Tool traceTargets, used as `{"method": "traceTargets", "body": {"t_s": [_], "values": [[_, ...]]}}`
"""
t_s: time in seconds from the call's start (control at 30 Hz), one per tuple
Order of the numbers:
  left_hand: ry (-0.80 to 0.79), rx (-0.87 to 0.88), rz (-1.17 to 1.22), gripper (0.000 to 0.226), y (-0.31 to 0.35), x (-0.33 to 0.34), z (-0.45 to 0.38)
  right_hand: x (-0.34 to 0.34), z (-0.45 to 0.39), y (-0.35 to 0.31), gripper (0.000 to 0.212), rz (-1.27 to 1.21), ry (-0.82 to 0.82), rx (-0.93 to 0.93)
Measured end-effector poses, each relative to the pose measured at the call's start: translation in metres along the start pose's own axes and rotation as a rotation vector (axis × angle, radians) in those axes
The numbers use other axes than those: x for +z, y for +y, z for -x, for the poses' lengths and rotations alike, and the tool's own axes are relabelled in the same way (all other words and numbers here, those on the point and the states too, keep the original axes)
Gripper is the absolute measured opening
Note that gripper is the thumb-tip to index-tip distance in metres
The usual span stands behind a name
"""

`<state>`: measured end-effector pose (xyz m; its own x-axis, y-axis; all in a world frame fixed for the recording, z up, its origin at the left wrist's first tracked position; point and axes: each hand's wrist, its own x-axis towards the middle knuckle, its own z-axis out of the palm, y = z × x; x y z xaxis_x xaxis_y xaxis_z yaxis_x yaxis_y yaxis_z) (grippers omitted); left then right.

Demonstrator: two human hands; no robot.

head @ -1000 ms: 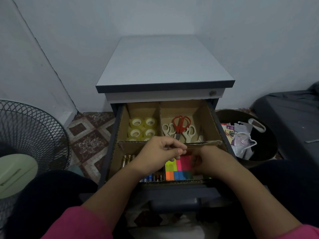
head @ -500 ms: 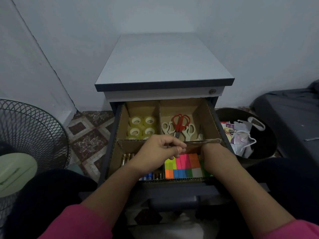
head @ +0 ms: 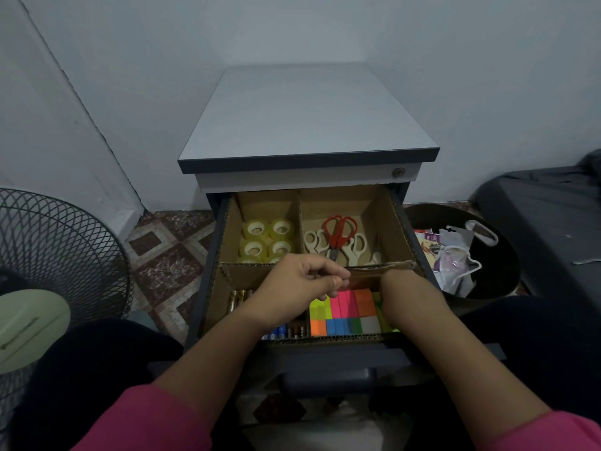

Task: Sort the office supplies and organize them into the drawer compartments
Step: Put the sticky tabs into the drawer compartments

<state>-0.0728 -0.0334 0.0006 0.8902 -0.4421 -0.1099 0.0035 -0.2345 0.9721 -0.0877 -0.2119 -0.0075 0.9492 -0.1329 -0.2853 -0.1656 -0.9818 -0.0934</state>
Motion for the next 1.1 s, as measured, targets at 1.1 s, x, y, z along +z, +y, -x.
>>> {"method": "traceTargets", "body": {"t_s": [1.1], "values": [[-0.005, 0.000, 0.002, 0.017, -0.001, 0.000, -0.001, -0.015, 0.002, 0.005, 0.022, -0.326, -0.278, -0.056]]}}
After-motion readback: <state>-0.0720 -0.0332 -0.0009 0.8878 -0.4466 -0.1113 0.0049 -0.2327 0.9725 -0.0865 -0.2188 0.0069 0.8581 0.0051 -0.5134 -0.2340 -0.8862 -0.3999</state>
